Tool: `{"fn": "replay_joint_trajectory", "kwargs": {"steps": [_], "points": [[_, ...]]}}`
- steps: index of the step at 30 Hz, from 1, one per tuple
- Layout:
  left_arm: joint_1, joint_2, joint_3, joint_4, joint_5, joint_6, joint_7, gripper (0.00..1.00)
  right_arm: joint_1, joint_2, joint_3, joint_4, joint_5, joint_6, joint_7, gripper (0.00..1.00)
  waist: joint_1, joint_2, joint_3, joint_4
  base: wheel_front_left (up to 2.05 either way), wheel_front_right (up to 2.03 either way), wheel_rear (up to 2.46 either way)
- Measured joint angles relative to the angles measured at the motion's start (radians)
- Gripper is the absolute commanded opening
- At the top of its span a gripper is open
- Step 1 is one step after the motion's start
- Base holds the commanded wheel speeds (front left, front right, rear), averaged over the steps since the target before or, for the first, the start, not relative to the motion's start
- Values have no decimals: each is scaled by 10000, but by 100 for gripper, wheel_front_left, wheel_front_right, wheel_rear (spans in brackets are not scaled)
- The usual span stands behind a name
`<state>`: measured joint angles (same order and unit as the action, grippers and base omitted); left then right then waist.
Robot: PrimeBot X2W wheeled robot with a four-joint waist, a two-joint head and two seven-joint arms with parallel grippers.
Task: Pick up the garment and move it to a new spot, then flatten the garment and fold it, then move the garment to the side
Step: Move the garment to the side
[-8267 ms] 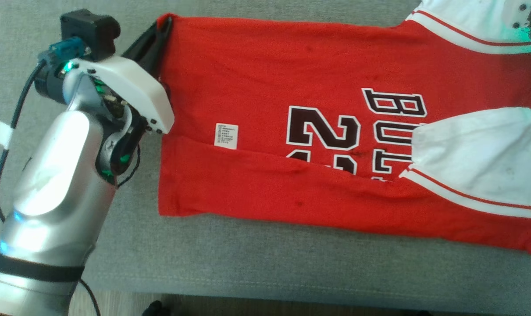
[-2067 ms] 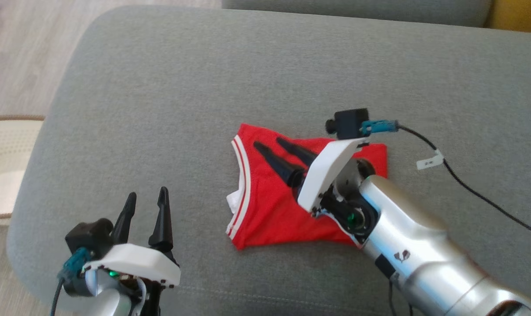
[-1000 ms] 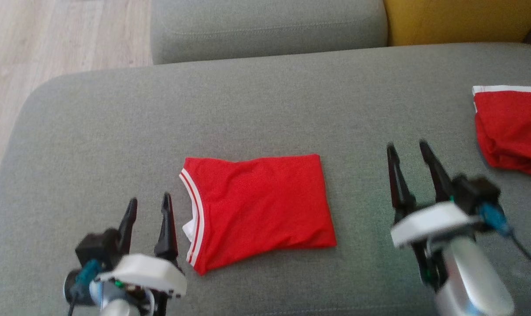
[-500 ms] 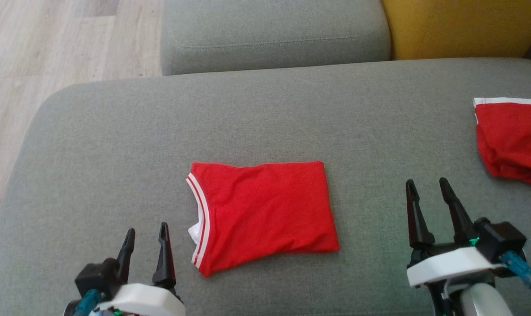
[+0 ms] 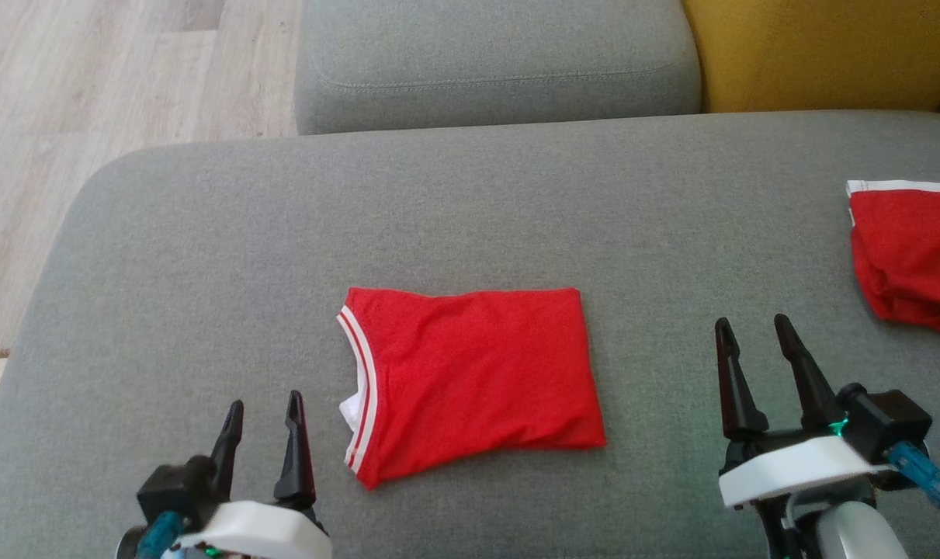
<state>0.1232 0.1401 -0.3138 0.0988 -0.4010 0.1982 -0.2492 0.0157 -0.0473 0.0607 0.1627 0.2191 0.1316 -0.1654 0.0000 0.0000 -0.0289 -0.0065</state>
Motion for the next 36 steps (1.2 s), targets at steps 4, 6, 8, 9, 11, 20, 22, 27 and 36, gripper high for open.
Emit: {"fn": "replay_joint_trajectory", "kwargs": {"steps": [4, 6, 8, 9, 11, 20, 22, 27, 36], "points": [[0, -75, 15, 15, 125, -50, 0, 100, 0, 0, 6, 0, -2, 0, 82, 100, 0, 0, 10, 0, 0, 0, 0], [0, -128, 23, 29, 127, -81, 0, 100, 0, 0, 12, 0, -2, 0, 90, 100, 0, 0, 23, -1, 0, 0, 0], [0, -146, 27, 36, 128, -123, 0, 100, 0, 0, 13, -6, -4, 0, 134, 100, 0, 0, 38, 6, 0, 0, 0], [0, -146, 33, 44, 140, -136, 0, 100, 1, 0, 15, -6, -4, 0, 144, 100, 0, 0, 47, 12, 0, 0, 0], [0, -153, 38, 63, 217, -138, 0, 100, 1, 0, 27, -2, -2, 0, 270, 100, 0, 0, 72, 25, 0, 0, 0], [-22, -194, 96, 199, 299, -240, 0, 100, -143, 2, 355, 874, 249, 0, 1902, 100, 0, 0, 285, 221, 0, 0, 0], [-38, -196, 134, 198, 301, -316, 0, 100, -348, 0, 566, 1166, 619, 0, 2385, 100, 0, 0, 400, 298, 0, 0, 0], [-133, -249, 295, 198, 384, -403, 0, 100, -1172, 2, 786, 1808, 999, 0, 2995, 100, 0, 0, 761, 566, 0, 0, 0], [-523, -522, 385, 245, 479, -508, -2, 100, -2113, -2, 788, 2974, 1289, 0, 3684, 100, 1, 0, 1407, 1245, 0, 0, 0]]}}
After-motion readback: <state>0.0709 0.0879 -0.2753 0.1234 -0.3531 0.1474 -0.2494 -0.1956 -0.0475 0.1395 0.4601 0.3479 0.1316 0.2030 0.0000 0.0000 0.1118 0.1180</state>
